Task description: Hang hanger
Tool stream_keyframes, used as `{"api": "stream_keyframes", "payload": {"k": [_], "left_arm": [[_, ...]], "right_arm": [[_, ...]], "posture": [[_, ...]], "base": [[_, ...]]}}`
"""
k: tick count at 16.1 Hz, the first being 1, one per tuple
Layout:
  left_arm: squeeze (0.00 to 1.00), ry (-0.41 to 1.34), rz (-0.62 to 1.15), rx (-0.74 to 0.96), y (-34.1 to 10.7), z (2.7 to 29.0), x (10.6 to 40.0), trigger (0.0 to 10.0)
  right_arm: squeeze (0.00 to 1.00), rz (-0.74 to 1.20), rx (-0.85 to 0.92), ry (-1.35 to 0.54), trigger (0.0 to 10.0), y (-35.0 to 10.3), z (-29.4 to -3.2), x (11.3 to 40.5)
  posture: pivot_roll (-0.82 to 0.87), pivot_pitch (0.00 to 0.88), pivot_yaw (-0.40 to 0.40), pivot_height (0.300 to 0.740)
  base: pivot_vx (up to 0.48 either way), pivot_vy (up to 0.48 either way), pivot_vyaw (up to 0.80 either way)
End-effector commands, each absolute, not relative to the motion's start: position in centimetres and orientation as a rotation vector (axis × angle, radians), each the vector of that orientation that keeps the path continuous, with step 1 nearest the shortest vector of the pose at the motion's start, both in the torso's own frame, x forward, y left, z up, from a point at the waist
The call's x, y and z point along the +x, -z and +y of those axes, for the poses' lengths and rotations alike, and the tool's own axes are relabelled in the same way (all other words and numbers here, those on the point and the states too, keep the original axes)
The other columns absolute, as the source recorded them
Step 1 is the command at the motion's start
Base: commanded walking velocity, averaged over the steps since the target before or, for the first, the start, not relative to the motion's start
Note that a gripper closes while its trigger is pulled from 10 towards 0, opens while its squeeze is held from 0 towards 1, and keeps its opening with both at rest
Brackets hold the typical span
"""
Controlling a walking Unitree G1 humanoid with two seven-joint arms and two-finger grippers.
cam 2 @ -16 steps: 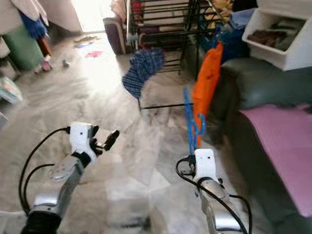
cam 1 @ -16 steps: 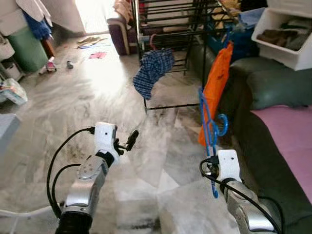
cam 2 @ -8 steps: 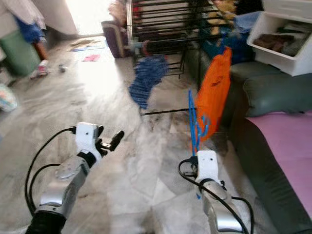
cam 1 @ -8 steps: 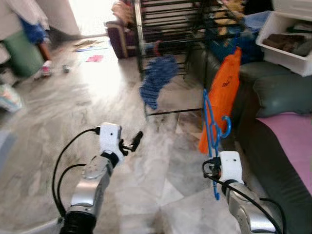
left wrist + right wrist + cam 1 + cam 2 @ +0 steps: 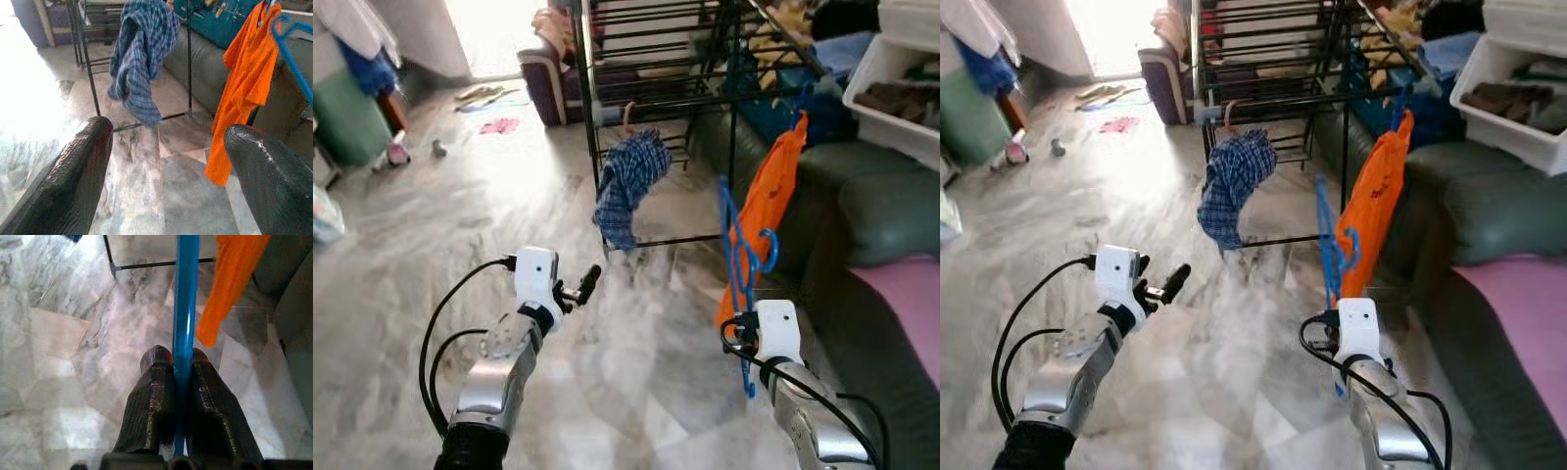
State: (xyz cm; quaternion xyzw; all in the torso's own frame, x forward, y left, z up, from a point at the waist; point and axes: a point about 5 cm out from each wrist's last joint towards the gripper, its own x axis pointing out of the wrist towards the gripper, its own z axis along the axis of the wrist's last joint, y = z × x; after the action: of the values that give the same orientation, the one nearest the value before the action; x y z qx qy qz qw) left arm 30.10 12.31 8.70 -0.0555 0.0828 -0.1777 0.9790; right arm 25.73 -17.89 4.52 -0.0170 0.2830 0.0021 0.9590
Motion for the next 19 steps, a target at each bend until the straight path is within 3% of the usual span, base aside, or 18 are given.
{"api": "stream_keyframes", "payload": {"k": [1, 19], "left_arm": [[0.00, 0.377, 0.158, -0.103, -9.1, 11.7, 30.2, 10.0], [0.00, 0.382, 0.158, -0.107, -9.7, 11.2, 30.4, 10.0]], "right_arm": [[0.00, 0.566, -0.036, 0.013, 10.0, -4.9, -18.5, 25.8], [0.00, 0.489, -0.066, -0.009, 10.0, -6.1, -17.8, 27.0]], "posture": [[-0.10, 0.036, 0.056, 0.740], [-0.10, 0.037, 0.061, 0.740]], "base": [[0.480, 0.000, 0.00], [0.471, 0.000, 0.00]]}}
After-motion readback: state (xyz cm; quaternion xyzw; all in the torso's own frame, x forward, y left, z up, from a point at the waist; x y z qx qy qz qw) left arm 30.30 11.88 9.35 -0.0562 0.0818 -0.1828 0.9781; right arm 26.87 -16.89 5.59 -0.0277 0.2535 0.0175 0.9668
